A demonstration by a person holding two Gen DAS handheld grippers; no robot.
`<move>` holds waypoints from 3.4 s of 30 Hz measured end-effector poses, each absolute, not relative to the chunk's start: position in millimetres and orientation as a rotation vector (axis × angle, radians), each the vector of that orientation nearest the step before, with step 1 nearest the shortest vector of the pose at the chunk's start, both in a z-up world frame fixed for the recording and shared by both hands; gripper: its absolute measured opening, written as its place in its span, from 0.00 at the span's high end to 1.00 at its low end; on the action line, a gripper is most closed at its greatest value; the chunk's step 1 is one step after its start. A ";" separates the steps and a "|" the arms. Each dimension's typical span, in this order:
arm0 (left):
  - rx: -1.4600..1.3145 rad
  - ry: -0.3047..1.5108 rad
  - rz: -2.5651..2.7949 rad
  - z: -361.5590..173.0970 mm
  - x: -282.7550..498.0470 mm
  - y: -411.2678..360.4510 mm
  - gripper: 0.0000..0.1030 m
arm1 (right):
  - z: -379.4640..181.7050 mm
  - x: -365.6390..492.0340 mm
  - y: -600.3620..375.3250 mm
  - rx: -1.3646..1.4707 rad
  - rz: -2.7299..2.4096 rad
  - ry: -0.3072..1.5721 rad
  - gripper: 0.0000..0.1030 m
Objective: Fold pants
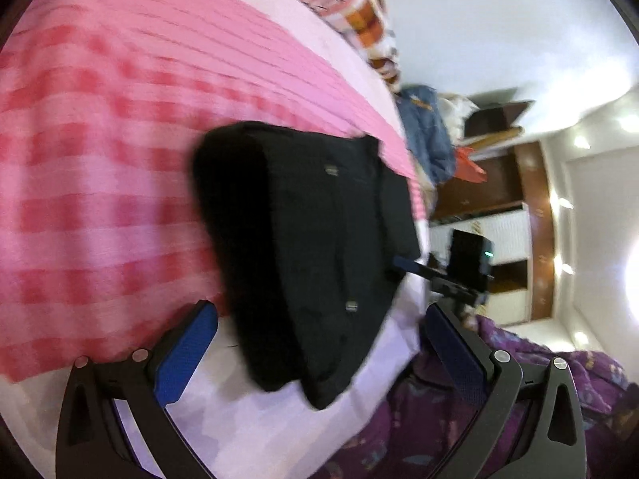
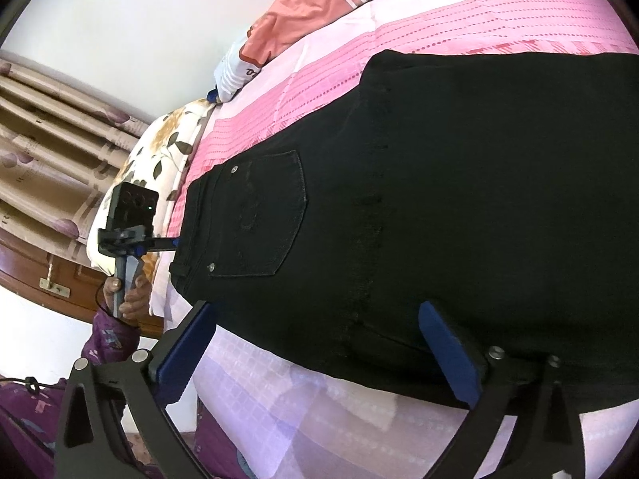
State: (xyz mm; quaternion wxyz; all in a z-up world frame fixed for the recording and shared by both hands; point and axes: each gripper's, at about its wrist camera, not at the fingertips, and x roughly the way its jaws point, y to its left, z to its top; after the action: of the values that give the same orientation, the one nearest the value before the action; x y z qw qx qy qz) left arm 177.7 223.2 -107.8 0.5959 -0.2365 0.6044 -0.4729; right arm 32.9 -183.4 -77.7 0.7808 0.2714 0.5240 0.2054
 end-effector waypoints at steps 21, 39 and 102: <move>-0.557 1.517 -1.136 -117.5 196.2 198.0 0.00 | -76.9 27.0 -183.8 0.582 0.435 1.130 0.01; -0.477 1.329 -1.033 -112.9 170.5 192.4 0.18 | -76.1 30.8 -185.6 0.598 0.434 1.125 0.01; -0.584 1.273 -1.138 -44.1 154.8 -164.4 0.61 | -61.7 11.0 -341.8 0.723 0.584 0.929 0.00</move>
State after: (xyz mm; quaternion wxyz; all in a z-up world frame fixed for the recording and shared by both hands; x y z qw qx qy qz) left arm 154.8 -164.4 -44.1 0.6198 -0.2539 0.5534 -0.4950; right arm 11.0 -341.8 -61.7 0.7918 0.3358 0.4320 0.2715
